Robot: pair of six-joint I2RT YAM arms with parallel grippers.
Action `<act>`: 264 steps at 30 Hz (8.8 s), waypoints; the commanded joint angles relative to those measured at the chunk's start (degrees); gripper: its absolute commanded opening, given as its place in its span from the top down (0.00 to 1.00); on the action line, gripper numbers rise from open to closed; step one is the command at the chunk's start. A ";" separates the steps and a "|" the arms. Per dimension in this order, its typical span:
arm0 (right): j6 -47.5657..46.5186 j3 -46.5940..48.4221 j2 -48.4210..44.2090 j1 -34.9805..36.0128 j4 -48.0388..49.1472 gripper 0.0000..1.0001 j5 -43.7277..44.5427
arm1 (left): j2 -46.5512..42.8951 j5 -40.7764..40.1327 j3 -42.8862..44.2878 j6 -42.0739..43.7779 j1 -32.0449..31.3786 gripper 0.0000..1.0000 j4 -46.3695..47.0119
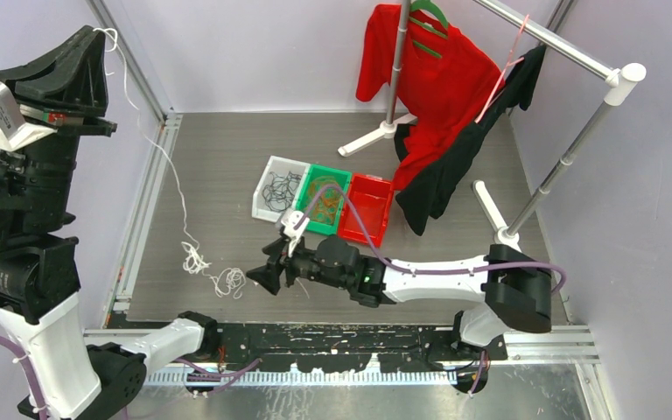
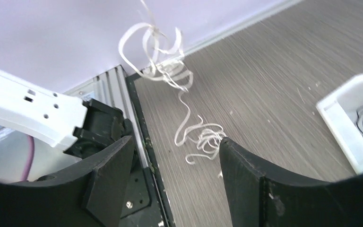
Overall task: Untangle the cables
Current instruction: Untie the cable, then place the cable in the bin.
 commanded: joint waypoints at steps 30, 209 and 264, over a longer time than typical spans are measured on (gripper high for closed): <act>-6.06 20.47 16.41 0.98 -4.02 0.87 8.61 | 1.09 4.39 2.45 -2.13 0.09 1.00 -1.30; -10.09 16.44 1.50 -10.27 -1.42 0.88 4.98 | 9.27 21.09 9.56 0.66 0.94 1.00 15.14; -5.04 1.49 -4.35 -41.45 -3.45 0.92 12.56 | 8.84 15.39 -22.13 8.97 -13.79 1.00 2.99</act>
